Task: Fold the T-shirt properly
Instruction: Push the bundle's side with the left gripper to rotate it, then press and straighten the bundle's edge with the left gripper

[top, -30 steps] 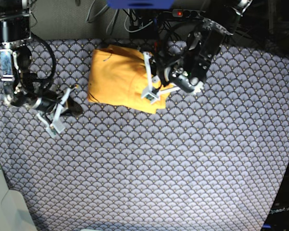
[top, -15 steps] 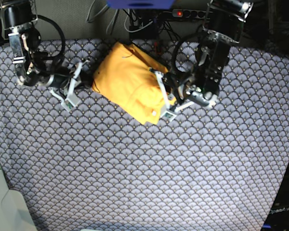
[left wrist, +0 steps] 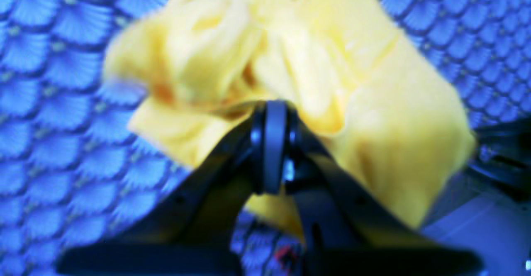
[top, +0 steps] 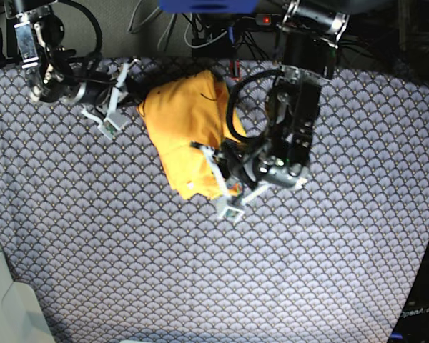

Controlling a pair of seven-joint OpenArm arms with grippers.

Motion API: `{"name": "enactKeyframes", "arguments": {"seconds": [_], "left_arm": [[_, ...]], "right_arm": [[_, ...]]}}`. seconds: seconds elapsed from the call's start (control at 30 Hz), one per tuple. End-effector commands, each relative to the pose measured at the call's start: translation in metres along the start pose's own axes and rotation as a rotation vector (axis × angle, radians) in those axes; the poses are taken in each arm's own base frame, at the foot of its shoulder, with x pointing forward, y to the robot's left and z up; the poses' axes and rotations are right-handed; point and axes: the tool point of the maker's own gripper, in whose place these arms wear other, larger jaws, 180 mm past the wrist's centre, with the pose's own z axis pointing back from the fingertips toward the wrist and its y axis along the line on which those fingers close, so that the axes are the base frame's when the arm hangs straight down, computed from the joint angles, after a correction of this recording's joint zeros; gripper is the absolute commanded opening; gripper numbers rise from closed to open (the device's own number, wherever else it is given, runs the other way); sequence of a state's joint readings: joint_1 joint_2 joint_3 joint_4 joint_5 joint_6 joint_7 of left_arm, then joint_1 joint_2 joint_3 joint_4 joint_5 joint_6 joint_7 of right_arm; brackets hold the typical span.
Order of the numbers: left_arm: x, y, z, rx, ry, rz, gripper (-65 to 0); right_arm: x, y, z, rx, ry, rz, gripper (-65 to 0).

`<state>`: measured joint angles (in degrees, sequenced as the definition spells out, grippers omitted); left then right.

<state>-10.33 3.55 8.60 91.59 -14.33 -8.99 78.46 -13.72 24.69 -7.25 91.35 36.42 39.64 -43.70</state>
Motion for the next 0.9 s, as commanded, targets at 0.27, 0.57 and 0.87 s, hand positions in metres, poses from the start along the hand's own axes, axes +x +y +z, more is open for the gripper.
{"name": "enactKeyframes", "arguments": {"seconds": [0.27,0.57,0.87], "left_arm": [[-0.019,0.066,0.058,0.168,-0.095,0.058,-65.0],[-0.080,0.064,0.037,0.140,0.004,0.166,-65.0],[-0.070,0.049,-0.019,0.048,0.005,0.267,-65.0]], "right_arm": [[0.019,-0.021,0.018,-0.053,-0.063,0.012,-65.0],[0.059,-0.060,0.038,-0.149,-0.127,0.062,-65.0],[0.042,-0.049,0.028,-0.119,-0.109,0.016,-65.0]]}}
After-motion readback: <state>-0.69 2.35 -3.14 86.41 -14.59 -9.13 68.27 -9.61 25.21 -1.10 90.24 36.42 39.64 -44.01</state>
